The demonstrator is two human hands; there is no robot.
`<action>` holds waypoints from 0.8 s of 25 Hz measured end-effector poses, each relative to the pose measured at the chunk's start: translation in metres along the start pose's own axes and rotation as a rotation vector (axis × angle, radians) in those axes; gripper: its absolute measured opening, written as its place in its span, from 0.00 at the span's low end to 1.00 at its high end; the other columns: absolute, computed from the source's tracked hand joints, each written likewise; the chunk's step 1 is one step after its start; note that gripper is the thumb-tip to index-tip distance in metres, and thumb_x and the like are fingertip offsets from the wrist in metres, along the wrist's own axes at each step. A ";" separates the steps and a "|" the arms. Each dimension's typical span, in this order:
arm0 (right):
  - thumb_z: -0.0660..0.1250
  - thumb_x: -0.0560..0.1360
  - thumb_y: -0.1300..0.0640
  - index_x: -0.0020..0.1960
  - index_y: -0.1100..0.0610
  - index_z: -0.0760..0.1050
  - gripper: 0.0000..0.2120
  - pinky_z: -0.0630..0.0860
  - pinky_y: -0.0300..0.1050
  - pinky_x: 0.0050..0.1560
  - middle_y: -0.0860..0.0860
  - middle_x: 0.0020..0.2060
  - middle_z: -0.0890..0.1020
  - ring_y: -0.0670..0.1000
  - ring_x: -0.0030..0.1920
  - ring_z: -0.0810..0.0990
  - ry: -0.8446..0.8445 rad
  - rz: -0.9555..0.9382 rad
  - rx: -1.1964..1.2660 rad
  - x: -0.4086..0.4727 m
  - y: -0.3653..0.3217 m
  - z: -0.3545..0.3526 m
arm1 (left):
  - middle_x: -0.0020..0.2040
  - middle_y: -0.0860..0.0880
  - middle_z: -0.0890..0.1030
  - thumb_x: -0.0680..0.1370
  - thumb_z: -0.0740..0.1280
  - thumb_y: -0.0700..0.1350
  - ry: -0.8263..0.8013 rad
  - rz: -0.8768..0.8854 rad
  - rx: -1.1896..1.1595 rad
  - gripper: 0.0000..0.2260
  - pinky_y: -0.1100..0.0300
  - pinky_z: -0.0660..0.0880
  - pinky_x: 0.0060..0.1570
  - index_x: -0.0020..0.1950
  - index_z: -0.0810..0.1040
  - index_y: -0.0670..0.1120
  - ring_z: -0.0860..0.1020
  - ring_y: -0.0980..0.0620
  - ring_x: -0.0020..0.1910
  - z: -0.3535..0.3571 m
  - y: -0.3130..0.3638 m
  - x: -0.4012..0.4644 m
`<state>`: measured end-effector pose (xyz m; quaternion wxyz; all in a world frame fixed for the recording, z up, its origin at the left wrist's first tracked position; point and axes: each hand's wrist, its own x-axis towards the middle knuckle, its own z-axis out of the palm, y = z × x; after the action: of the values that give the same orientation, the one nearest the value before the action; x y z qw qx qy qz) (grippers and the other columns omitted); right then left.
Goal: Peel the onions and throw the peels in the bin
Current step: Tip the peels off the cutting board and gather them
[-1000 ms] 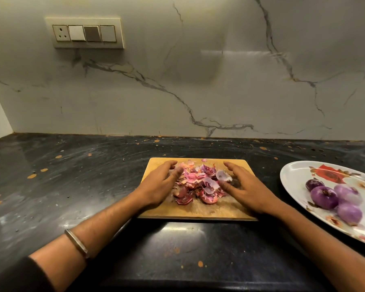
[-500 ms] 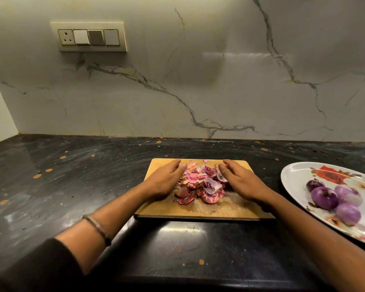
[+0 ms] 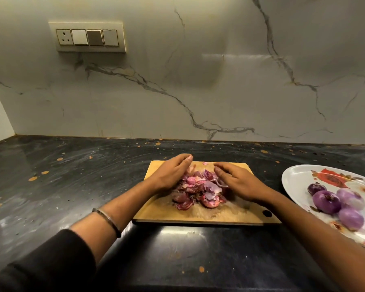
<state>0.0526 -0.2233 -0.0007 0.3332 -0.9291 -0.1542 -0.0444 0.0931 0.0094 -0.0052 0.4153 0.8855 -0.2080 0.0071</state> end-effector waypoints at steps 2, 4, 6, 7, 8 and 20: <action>0.53 0.84 0.44 0.68 0.52 0.73 0.20 0.73 0.47 0.63 0.50 0.63 0.79 0.48 0.59 0.77 -0.029 0.051 0.013 0.003 -0.003 0.001 | 0.71 0.48 0.73 0.84 0.51 0.59 -0.063 -0.037 0.035 0.24 0.62 0.63 0.62 0.75 0.67 0.48 0.71 0.54 0.66 0.003 0.004 0.001; 0.52 0.84 0.43 0.61 0.51 0.77 0.20 0.76 0.51 0.61 0.49 0.56 0.82 0.49 0.55 0.79 -0.068 0.022 0.031 0.002 -0.009 0.006 | 0.68 0.49 0.76 0.84 0.52 0.60 -0.117 -0.026 -0.018 0.24 0.63 0.67 0.58 0.73 0.71 0.49 0.74 0.58 0.59 0.011 0.006 -0.002; 0.51 0.81 0.40 0.58 0.49 0.79 0.22 0.77 0.48 0.58 0.48 0.54 0.83 0.47 0.54 0.80 -0.087 -0.024 0.086 -0.008 -0.010 0.008 | 0.67 0.51 0.76 0.83 0.53 0.60 -0.130 0.002 -0.110 0.22 0.64 0.70 0.59 0.73 0.70 0.51 0.74 0.62 0.58 0.014 0.006 -0.009; 0.51 0.80 0.38 0.57 0.49 0.79 0.23 0.78 0.47 0.56 0.47 0.54 0.83 0.46 0.53 0.81 -0.075 -0.041 0.109 -0.012 -0.008 0.006 | 0.67 0.53 0.75 0.83 0.54 0.59 -0.123 0.017 -0.146 0.22 0.62 0.70 0.61 0.74 0.69 0.52 0.74 0.61 0.60 0.012 0.006 -0.011; 0.51 0.79 0.37 0.58 0.49 0.79 0.24 0.78 0.45 0.53 0.48 0.54 0.83 0.47 0.53 0.81 -0.039 -0.042 0.115 -0.016 -0.005 0.002 | 0.68 0.56 0.73 0.84 0.54 0.58 -0.108 0.028 -0.174 0.21 0.62 0.70 0.62 0.75 0.68 0.53 0.73 0.59 0.63 0.007 0.005 -0.014; 0.61 0.82 0.45 0.70 0.57 0.72 0.22 0.72 0.42 0.50 0.54 0.62 0.80 0.52 0.54 0.79 0.106 0.461 -0.251 -0.025 0.043 -0.035 | 0.62 0.40 0.77 0.77 0.63 0.65 0.104 -0.581 0.625 0.24 0.44 0.77 0.59 0.52 0.78 0.44 0.77 0.40 0.60 -0.042 -0.036 -0.027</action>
<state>0.0436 -0.2837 -0.0042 0.2245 -0.9701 0.0857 -0.0347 0.0885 0.0712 -0.0091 0.1218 0.9890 0.0836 -0.0027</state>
